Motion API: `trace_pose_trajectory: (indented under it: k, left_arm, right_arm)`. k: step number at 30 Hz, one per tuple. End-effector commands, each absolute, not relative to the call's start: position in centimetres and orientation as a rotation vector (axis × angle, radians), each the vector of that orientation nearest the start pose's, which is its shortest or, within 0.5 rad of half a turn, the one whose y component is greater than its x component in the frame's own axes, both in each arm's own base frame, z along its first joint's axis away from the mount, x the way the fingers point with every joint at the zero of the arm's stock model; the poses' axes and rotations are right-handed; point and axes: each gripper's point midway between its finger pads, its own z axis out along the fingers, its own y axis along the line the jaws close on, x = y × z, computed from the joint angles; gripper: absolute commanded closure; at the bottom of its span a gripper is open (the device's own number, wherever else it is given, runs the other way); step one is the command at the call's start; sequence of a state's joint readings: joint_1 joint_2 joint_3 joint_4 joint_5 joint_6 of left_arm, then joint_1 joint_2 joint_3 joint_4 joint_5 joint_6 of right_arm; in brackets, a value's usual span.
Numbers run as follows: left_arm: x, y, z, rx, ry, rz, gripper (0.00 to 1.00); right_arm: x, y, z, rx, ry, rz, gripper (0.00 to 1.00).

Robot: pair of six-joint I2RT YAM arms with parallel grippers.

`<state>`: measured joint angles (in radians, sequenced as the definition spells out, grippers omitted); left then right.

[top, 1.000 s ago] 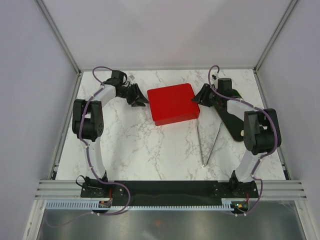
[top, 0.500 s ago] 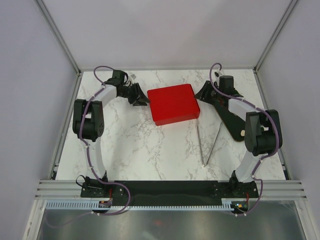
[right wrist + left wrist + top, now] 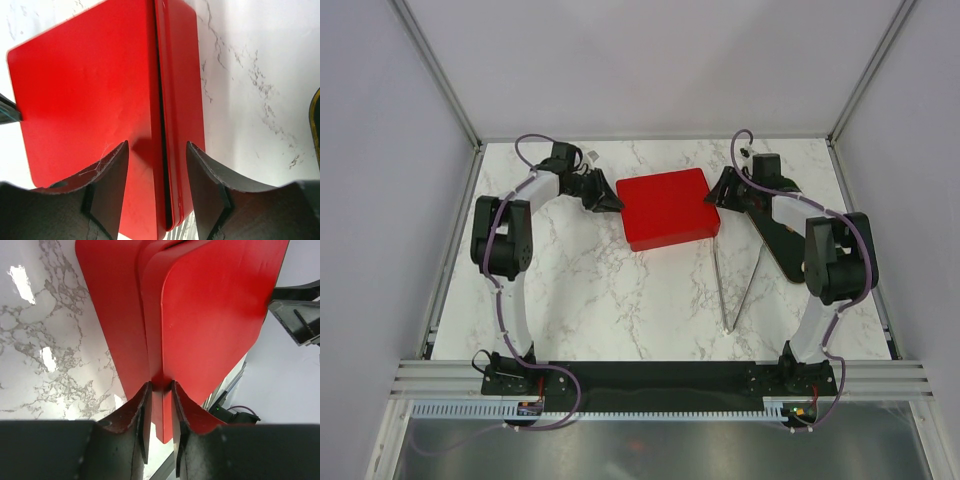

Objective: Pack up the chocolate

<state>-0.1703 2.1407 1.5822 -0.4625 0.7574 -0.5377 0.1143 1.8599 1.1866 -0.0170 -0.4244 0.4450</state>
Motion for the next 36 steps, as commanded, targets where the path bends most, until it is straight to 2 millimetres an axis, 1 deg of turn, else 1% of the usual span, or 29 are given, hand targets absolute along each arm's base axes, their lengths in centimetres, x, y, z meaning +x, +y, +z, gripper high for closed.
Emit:
trace_pose_trajectory:
  k: [1, 5, 8, 10, 12, 13, 15, 16, 17, 19, 20, 22, 24, 25, 28, 32, 33, 35, 36]
  left_arm:
    - [45.3, -22.3, 9.0, -0.155, 2.58, -1.257, 0.73]
    - [45.5, -23.0, 9.0, -0.151, 2.579, -1.267, 0.77]
    - [45.6, -23.3, 9.0, -0.149, 2.578, -1.269, 0.8]
    - [45.6, -23.4, 8.9, -0.15, 2.582, -1.272, 0.81]
    - [45.6, -23.3, 8.8, -0.148, 2.582, -1.265, 0.82]
    - [45.6, -23.1, 8.7, -0.156, 2.584, -1.26, 0.83]
    - [45.6, -22.8, 8.6, -0.166, 2.587, -1.248, 0.83]
    - [45.5, -22.5, 8.3, -0.179, 2.593, -1.234, 0.83]
    - [45.6, -22.1, 8.1, -0.195, 2.598, -1.207, 0.84]
    - [45.4, -21.4, 7.8, -0.216, 2.608, -1.179, 0.84]
    - [45.6, -21.0, 7.6, -0.224, 2.611, -1.14, 0.84]
    - [45.6, -20.6, 7.5, -0.224, 2.617, -1.104, 0.83]
    - [45.8, -20.3, 7.9, -0.213, 2.604, -1.091, 0.8]
    - [45.8, -20.4, 8.2, -0.205, 2.597, -1.094, 0.8]
    - [46.0, -20.3, 9.0, -0.182, 2.576, -1.095, 0.8]
    - [46.2, -20.3, 10.3, -0.168, 2.548, -1.096, 0.8]
    - [46.3, -20.2, 11.1, -0.162, 2.532, -1.092, 0.8]
    - [46.5, -19.7, 11.6, -0.167, 2.519, -1.064, 0.76]
    - [46.5, -19.6, 12.2, -0.165, 2.507, -1.058, 0.74]
  right_arm:
    - [46.7, 14.7, 8.8, 0.075, 2.299, 0.755, 0.42]
    - [46.5, 14.8, 8.3, 0.077, 2.312, 0.762, 0.43]
    - [46.1, 15.2, 8.0, 0.076, 2.318, 0.794, 0.47]
    - [46.1, 15.9, 8.4, 0.071, 2.291, 0.835, 0.5]
    - [45.4, 17.1, 8.4, 0.082, 2.287, 0.918, 0.55]
    - [45.2, 17.9, 8.5, 0.069, 2.277, 0.935, 0.59]
    - [44.9, 18.7, 8.1, 0.072, 2.287, 0.951, 0.62]
    - [44.6, 19.5, 8.1, 0.057, 2.286, 0.964, 0.64]
    - [44.2, 19.8, 7.7, 0.061, 2.298, 0.967, 0.65]
    - [44.0, 20.1, 7.5, 0.071, 2.296, 0.961, 0.68]
    - [43.6, 20.2, 7.1, 0.078, 2.306, 0.961, 0.69]
    - [43.5, 20.2, 7.0, 0.097, 2.296, 0.963, 0.71]
    - [43.1, 20.3, 6.6, 0.105, 2.298, 0.972, 0.71]
    - [43.1, 20.3, 6.6, 0.102, 2.294, 0.972, 0.67]
    - [43.1, 19.9, 6.6, 0.101, 2.29, 0.943, 0.61]
    - [43.5, 19.7, 7.6, 0.096, 2.272, 0.929, 0.55]
    - [43.6, 19.8, 8.0, 0.094, 2.266, 0.927, 0.54]
    - [43.7, 19.7, 8.5, 0.095, 2.258, 0.921, 0.52]
    - [43.8, 19.7, 8.6, 0.096, 2.257, 0.915, 0.51]
